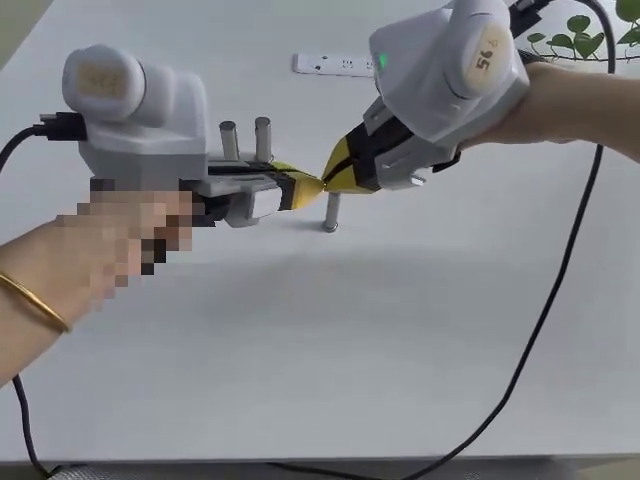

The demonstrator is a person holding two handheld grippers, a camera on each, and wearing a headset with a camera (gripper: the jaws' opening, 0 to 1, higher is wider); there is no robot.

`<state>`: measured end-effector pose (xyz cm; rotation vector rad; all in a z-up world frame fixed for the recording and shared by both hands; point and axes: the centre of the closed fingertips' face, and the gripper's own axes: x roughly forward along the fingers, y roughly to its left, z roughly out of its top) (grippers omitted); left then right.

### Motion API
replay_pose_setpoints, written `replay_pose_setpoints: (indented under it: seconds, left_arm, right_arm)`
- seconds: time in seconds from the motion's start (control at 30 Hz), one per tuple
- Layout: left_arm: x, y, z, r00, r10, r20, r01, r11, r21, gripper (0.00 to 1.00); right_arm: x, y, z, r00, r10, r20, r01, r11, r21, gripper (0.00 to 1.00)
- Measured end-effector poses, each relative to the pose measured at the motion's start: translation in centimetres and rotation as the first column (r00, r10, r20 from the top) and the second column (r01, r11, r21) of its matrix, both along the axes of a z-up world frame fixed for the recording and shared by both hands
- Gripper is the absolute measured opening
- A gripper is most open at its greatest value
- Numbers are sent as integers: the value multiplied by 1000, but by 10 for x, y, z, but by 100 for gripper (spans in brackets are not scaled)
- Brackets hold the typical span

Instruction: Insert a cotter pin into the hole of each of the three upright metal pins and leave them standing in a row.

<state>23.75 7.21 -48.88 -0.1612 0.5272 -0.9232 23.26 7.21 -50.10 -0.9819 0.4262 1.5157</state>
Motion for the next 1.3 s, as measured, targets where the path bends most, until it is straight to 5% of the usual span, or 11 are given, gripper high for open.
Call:
replay_pose_setpoints:
  seconds: [0.23, 0.47, 0.77, 0.9, 1.3]
  left_arm:
    - [1, 5, 1, 1000, -3, 13, 2, 1000, 4, 0]
    - [-2, 3, 2, 999, -33, 37, 33, 999, 15, 0]
    - [-14, -4, 6, 990, -118, 81, 117, 993, 21, 0]
    - [-21, -6, 6, 983, -159, 96, 158, 987, 24, 0]
    - [-37, -12, 11, 965, -224, 135, 230, 973, -23, 0]
  right_arm:
    - [0, -4, 0, 998, -37, -47, 38, 999, 26, 0]
    - [-3, -11, -1, 984, -88, -155, 99, 993, 61, 3]
    - [-17, -15, 7, 925, -130, -357, 189, 972, 138, 5]
    - [-23, -17, 11, 881, -127, -455, 228, 958, 173, 5]
    - [-30, -24, 17, 803, -113, -585, 294, 929, 224, 6]
